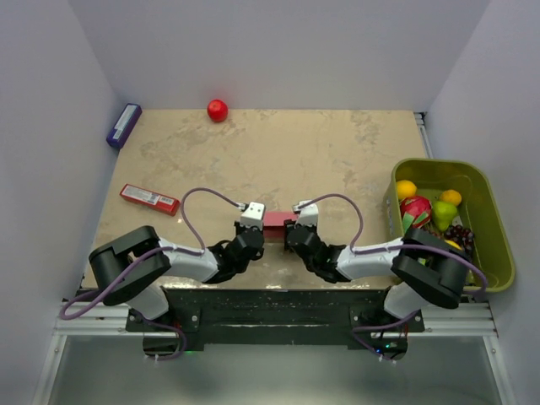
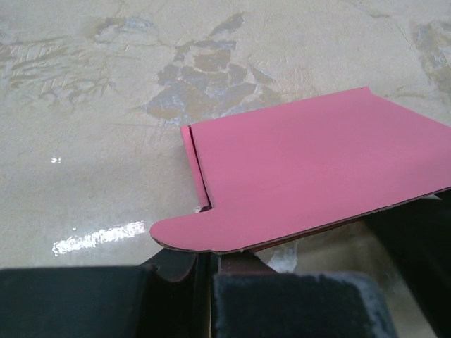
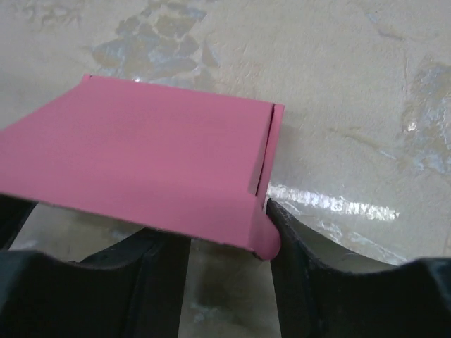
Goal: Fold the paper box
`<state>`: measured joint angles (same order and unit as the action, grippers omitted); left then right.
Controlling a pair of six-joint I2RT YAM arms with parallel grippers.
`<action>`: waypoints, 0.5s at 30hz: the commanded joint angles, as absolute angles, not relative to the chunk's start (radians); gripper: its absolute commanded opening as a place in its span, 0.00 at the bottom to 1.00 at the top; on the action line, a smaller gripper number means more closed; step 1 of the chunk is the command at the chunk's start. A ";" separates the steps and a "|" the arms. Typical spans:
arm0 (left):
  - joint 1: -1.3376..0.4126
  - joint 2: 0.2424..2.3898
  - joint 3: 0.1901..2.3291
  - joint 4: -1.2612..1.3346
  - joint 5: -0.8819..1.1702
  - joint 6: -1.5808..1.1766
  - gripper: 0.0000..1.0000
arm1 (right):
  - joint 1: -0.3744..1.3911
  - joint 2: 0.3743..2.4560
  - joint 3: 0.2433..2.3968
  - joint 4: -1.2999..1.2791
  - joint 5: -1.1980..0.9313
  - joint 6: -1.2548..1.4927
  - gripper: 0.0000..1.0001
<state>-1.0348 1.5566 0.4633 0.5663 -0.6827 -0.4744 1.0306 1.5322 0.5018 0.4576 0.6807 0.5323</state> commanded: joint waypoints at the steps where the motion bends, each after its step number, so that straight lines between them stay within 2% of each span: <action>1: -1.063 1.566 0.497 0.419 -0.713 -0.497 0.00 | 1.042 1.343 0.482 0.312 0.597 0.626 0.60; 4: -1.075 1.574 0.517 0.387 -0.738 -0.480 0.00 | 1.043 1.197 0.479 0.172 0.555 0.646 0.68; 7: -1.086 1.578 0.528 0.383 -0.746 -0.459 0.00 | 1.042 1.022 0.468 0.040 0.542 0.652 0.68; 11: -1.098 1.592 0.541 0.380 -0.753 -0.433 0.00 | 1.042 0.855 0.494 -0.025 0.522 0.629 0.66; 15: -1.109 1.603 0.545 0.371 -0.759 -0.429 0.00 | 1.040 0.896 0.590 -0.011 0.520 0.581 0.58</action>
<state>-1.0954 1.5768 0.5335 0.4385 -0.7475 -0.4492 1.0386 0.8528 0.4915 0.0223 0.5449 0.6140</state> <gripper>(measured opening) 0.025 0.618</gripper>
